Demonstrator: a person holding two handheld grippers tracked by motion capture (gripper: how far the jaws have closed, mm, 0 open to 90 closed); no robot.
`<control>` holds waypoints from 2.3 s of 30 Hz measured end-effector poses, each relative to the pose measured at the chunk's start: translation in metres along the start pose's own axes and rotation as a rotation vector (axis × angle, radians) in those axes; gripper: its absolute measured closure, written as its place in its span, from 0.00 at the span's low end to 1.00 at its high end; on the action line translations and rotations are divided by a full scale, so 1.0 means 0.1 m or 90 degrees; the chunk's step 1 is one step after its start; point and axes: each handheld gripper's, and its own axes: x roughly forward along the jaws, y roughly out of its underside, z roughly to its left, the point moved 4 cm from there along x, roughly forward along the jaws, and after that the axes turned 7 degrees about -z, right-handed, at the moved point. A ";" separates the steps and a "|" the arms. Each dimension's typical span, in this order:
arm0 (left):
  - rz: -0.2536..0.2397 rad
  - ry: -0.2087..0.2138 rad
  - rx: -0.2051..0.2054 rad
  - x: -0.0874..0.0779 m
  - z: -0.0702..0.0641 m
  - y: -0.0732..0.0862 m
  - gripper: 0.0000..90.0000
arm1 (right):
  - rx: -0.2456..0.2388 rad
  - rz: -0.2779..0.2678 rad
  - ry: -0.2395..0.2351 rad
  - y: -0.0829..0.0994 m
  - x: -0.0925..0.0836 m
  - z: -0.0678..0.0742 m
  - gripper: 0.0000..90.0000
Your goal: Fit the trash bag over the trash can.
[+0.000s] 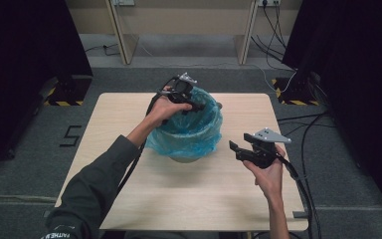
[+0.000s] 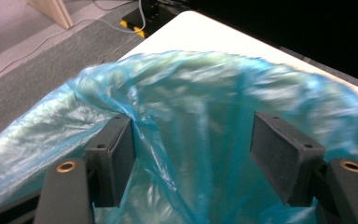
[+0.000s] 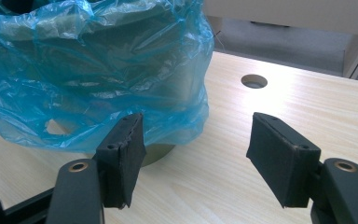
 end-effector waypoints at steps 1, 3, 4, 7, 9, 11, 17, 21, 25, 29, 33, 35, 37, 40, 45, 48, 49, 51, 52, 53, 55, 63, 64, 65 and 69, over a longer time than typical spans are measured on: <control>0.001 0.004 0.004 0.02 -0.03 0.00 0.35 | 0.000 0.001 -0.001 0.00 0.00 0.00 0.40; 0.013 0.012 0.009 0.08 -0.07 0.03 0.35 | 0.001 0.001 -0.003 0.00 0.00 0.01 0.40; 0.020 0.017 0.011 0.11 -0.09 0.05 0.35 | 0.002 0.001 -0.003 0.00 0.00 0.01 0.40; 0.045 0.025 0.014 0.22 -0.10 0.11 0.35 | 0.003 -0.001 -0.002 0.00 0.00 0.00 0.40; 0.055 0.028 0.010 0.27 -0.09 0.14 0.35 | 0.004 -0.002 -0.002 0.00 -0.01 0.00 0.40; 0.056 0.030 -0.003 0.31 -0.08 0.17 0.34 | 0.004 -0.003 -0.001 -0.01 -0.02 -0.01 0.40; 0.027 0.032 -0.002 0.19 -0.08 0.13 0.34 | 0.005 -0.006 0.000 -0.01 -0.03 -0.03 0.40; -0.011 0.029 0.004 -0.01 -0.07 0.00 0.33 | 0.010 -0.006 0.000 -0.01 -0.03 -0.03 0.40; -0.026 0.011 0.001 -0.16 0.01 -0.05 0.32 | 0.010 -0.008 0.000 0.00 -0.02 -0.03 0.40; 0.008 -0.018 -0.025 -0.15 0.12 0.03 0.32 | 0.013 -0.005 -0.002 0.00 -0.01 -0.02 0.40; 0.036 -0.024 -0.050 -0.05 0.16 0.13 0.31 | 0.010 -0.004 -0.002 0.00 -0.02 -0.03 0.40; 0.052 -0.024 -0.054 0.01 0.16 0.18 0.31 | 0.012 -0.006 -0.001 0.00 -0.02 -0.03 0.40; 0.063 -0.027 -0.058 0.06 0.18 0.22 0.31 | 0.012 -0.005 0.000 0.00 -0.02 -0.04 0.40; 0.064 -0.036 -0.057 0.13 0.21 0.26 0.31 | 0.010 -0.003 -0.002 0.00 -0.02 -0.03 0.40; 0.040 -0.031 -0.054 0.11 0.20 0.25 0.31 | 0.009 -0.004 -0.002 0.00 -0.01 -0.04 0.40; 0.007 -0.030 -0.048 0.01 0.15 0.16 0.31 | 0.011 -0.004 0.001 0.00 -0.02 -0.04 0.40; -0.004 -0.028 -0.043 -0.02 0.13 0.13 0.31 | 0.011 -0.005 0.000 0.00 -0.03 -0.04 0.40; -0.019 -0.024 -0.035 -0.08 0.07 0.08 0.30 | 0.011 -0.005 0.001 0.00 -0.02 -0.04 0.40; -0.024 -0.021 -0.029 -0.09 0.04 0.06 0.30 | 0.012 -0.005 0.000 0.00 -0.02 -0.04 0.40; -0.027 -0.016 -0.026 -0.10 0.01 0.04 0.30 | 0.011 -0.004 0.000 0.00 -0.02 -0.04 0.40; -0.026 0.001 -0.022 -0.09 -0.06 0.03 0.30 | 0.012 -0.003 -0.001 0.00 -0.01 -0.03 0.40; 0.020 0.024 -0.007 0.19 -0.18 0.14 0.29 | 0.009 -0.002 -0.001 0.00 -0.02 -0.03 0.40; 0.033 0.025 0.004 0.22 -0.19 0.17 0.29 | 0.009 -0.003 -0.001 0.00 -0.02 -0.04 0.40; 0.043 0.026 0.006 0.24 -0.20 0.19 0.29 | 0.010 -0.003 0.000 0.00 -0.02 -0.04 0.40; 0.043 0.028 -0.005 0.26 -0.19 0.20 0.29 | 0.009 -0.001 -0.001 0.01 -0.01 -0.04 0.39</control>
